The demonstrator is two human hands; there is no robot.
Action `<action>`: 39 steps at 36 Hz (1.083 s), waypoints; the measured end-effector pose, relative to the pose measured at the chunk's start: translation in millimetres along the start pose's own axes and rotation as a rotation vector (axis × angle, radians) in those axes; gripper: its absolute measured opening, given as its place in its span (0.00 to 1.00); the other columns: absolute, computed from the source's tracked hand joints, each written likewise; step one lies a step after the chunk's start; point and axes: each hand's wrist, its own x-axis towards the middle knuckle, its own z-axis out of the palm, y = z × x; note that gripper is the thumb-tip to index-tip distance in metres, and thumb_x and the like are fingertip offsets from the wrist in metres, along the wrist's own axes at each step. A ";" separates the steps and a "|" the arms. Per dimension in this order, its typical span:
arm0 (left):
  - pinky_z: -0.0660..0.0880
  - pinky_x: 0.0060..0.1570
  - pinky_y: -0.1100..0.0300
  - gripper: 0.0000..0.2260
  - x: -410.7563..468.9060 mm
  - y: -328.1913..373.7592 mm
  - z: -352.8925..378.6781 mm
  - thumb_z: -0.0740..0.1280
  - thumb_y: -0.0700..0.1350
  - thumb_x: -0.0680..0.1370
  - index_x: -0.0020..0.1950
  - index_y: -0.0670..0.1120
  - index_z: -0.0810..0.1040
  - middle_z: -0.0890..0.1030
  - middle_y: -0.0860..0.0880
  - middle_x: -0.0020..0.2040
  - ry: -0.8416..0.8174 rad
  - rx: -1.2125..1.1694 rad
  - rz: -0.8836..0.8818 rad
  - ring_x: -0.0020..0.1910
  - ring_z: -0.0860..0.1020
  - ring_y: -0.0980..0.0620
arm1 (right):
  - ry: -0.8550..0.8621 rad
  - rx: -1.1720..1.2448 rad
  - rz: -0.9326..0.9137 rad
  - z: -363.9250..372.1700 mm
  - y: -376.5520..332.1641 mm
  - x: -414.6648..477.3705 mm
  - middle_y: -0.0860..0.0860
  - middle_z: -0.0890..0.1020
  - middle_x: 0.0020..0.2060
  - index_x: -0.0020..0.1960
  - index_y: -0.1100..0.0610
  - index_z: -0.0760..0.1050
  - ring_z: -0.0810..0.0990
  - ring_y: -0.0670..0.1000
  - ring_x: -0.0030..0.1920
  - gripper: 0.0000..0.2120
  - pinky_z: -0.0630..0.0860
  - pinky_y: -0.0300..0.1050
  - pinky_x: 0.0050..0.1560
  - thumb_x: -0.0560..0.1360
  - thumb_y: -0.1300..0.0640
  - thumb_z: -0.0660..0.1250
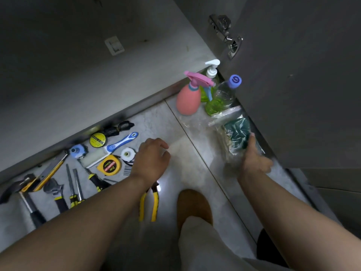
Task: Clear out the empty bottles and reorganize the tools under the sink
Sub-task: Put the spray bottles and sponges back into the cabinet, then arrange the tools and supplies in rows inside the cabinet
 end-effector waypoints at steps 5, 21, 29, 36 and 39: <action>0.75 0.58 0.51 0.08 -27.2 -36.1 -40.6 0.67 0.42 0.76 0.53 0.50 0.81 0.78 0.49 0.52 0.015 0.131 0.043 0.57 0.76 0.46 | -0.001 -0.015 -0.057 -0.8 22.0 -29.8 0.65 0.70 0.70 0.74 0.66 0.59 0.72 0.65 0.69 0.39 0.68 0.55 0.65 0.78 0.36 0.63; 0.73 0.61 0.56 0.19 -65.1 -101.4 -132.4 0.68 0.46 0.80 0.71 0.54 0.72 0.73 0.48 0.64 -0.266 0.338 -0.055 0.62 0.75 0.48 | -1.158 -0.679 -0.787 73.4 58.4 -157.2 0.60 0.79 0.50 0.59 0.54 0.75 0.82 0.58 0.39 0.13 0.76 0.39 0.33 0.75 0.59 0.70; 0.69 0.70 0.47 0.31 -48.7 -120.8 -103.0 0.70 0.46 0.77 0.78 0.57 0.63 0.64 0.47 0.75 -0.139 0.257 -0.067 0.74 0.65 0.43 | -1.058 -0.892 -1.547 128.2 58.9 -180.9 0.53 0.63 0.65 0.72 0.48 0.66 0.73 0.56 0.59 0.30 0.79 0.52 0.55 0.73 0.58 0.70; 0.68 0.72 0.44 0.33 -25.6 -129.4 -101.6 0.68 0.47 0.79 0.81 0.57 0.57 0.58 0.45 0.80 -0.026 0.345 -0.112 0.77 0.62 0.41 | -0.952 -0.988 -1.772 173.8 23.8 -207.2 0.51 0.64 0.75 0.77 0.51 0.61 0.71 0.56 0.66 0.37 0.78 0.53 0.59 0.72 0.64 0.68; 0.72 0.68 0.44 0.33 -16.6 -132.1 -105.0 0.66 0.45 0.79 0.81 0.59 0.57 0.55 0.46 0.81 -0.036 0.355 -0.089 0.75 0.65 0.39 | -0.898 -1.195 -1.812 190.5 11.9 -213.7 0.53 0.66 0.74 0.78 0.51 0.60 0.72 0.58 0.65 0.37 0.77 0.53 0.60 0.72 0.63 0.69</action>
